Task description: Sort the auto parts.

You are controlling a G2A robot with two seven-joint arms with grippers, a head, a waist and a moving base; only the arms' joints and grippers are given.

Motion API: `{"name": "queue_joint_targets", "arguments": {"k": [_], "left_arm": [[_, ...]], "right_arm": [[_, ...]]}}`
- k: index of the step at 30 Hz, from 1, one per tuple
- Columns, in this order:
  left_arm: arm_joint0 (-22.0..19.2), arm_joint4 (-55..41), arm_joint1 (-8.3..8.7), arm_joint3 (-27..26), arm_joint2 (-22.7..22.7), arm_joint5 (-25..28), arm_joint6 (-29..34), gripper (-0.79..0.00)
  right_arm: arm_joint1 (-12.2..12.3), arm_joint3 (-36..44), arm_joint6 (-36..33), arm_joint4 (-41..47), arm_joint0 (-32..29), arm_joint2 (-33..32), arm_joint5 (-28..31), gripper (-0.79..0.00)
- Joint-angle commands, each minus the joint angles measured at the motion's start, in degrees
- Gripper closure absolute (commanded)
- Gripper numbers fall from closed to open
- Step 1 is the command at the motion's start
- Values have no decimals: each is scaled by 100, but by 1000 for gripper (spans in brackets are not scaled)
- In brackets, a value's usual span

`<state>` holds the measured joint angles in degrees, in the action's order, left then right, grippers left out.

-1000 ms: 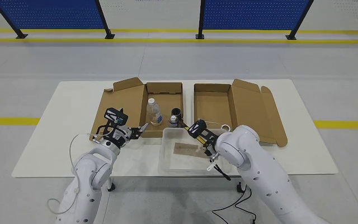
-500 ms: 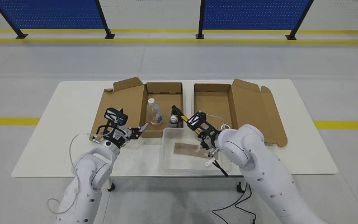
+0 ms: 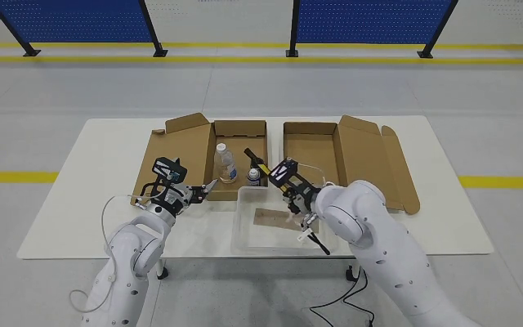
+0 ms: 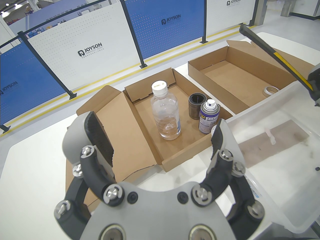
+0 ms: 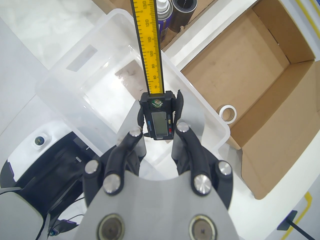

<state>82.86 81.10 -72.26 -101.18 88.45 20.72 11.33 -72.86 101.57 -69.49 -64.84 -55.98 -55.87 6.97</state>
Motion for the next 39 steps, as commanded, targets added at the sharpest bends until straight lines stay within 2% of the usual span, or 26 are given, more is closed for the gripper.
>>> {"name": "queue_joint_targets", "arguments": {"k": [1, 10, 17, 23, 32, 39], "left_arm": [[0, 0, 0, 0, 0, 0, 0, -785], [0, 0, 0, 0, 0, 0, 0, -785], [0, 0, 0, 0, 0, 0, 0, -785], [0, 0, 0, 0, 0, 0, 0, -785], [0, 0, 0, 0, 0, 0, 0, -785], [0, 0, 0, 0, 0, 0, 0, -785]], "right_arm": [[-8, 11, 179, -78, 4, -37, -175, 0], [-55, -151, 1073, -436, -48, -266, -1155, 0], [-146, -618, 1941, -520, -22, -356, -2009, 0], [-279, -1257, 2844, -76, 50, -412, -2658, 0], [-468, -2327, 3700, 619, 270, -421, -3041, 0], [-603, -3221, 4001, 1110, 478, -383, -3044, 0]]}}
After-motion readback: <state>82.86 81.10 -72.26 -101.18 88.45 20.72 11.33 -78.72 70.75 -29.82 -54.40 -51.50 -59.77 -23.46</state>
